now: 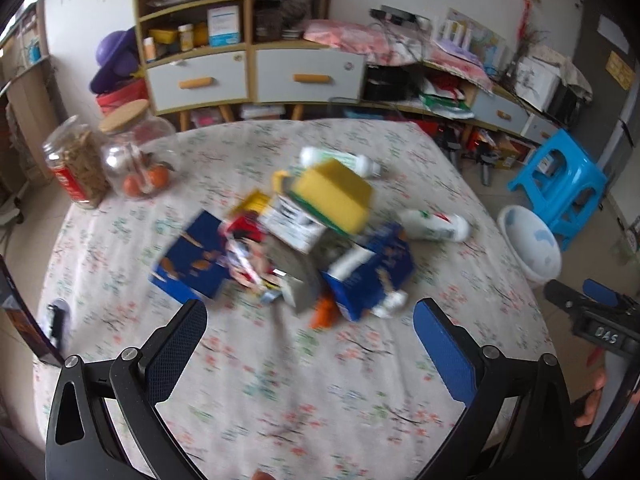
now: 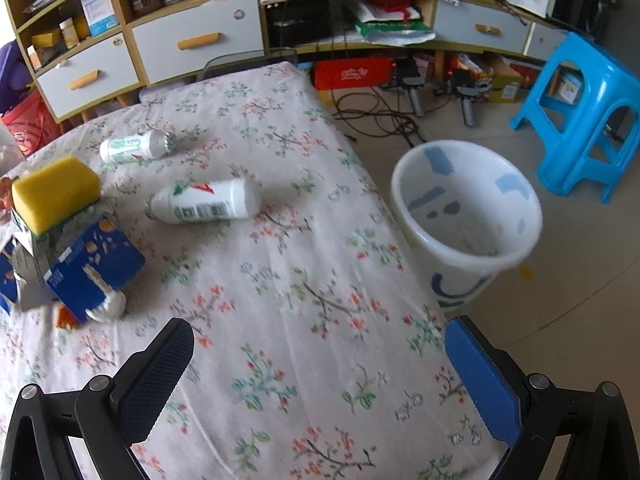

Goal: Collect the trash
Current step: 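Grasp the blue almond box with the left tool while the right tool grasps the white AD bottle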

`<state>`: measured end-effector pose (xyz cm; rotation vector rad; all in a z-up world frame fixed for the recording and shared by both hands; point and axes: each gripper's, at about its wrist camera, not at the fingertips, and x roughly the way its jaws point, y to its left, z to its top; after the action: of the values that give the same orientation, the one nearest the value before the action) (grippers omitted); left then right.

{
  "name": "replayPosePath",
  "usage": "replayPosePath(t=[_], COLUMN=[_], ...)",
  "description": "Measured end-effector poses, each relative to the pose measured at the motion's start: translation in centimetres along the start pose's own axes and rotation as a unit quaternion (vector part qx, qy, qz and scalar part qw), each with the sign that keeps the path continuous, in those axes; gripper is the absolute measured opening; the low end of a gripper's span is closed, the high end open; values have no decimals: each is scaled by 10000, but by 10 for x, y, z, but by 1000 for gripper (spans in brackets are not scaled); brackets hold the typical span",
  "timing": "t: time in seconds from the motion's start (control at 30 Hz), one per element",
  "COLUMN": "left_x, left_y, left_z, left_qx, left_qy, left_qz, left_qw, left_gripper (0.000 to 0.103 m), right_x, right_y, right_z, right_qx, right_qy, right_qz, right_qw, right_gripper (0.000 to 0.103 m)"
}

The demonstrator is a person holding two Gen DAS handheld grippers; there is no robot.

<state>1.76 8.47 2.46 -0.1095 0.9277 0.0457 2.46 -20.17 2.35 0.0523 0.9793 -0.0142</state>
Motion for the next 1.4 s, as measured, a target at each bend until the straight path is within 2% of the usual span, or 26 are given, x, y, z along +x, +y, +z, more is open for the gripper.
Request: replayPosePath(t=[0.3,0.4,0.5,0.7,0.97,1.03,1.13,1.23,1.4], left_x=[35,54,78,108,140,147,151,148,135], left_y=[76,101,122,116,105,102,104,110,119], left_z=[37,36,27,20,10,8,8,12,16], left_qx=[-261,-493,-594,274,918,1078,1052,910,689], left_qy=[462,585,842,1226,1346,1391,1431,1345,1187], left_qz=[208,104,95,123,148,179,155,129,234], left_qw=[9984,9970,9946,9920,9865,9842,9840,9866,9903], left_gripper=[103,103,103,100,99,90,78,72,70], right_x=[28,49,71,116,139,146,152,155,157], right_y=[33,42,44,45,51,51,53,59,71], right_z=[50,66,72,72,86,90,94,98,109], right_qx=[-424,-403,-341,-254,-371,-335,-305,-314,-636], right_qy=[468,627,727,1180,1161,1165,1136,1113,840], right_qz=[349,494,428,517,562,572,558,671,891], right_qw=[9974,9960,9959,9913,9910,9910,9915,9910,9904], right_gripper=[103,103,103,103,103,103,103,103,103])
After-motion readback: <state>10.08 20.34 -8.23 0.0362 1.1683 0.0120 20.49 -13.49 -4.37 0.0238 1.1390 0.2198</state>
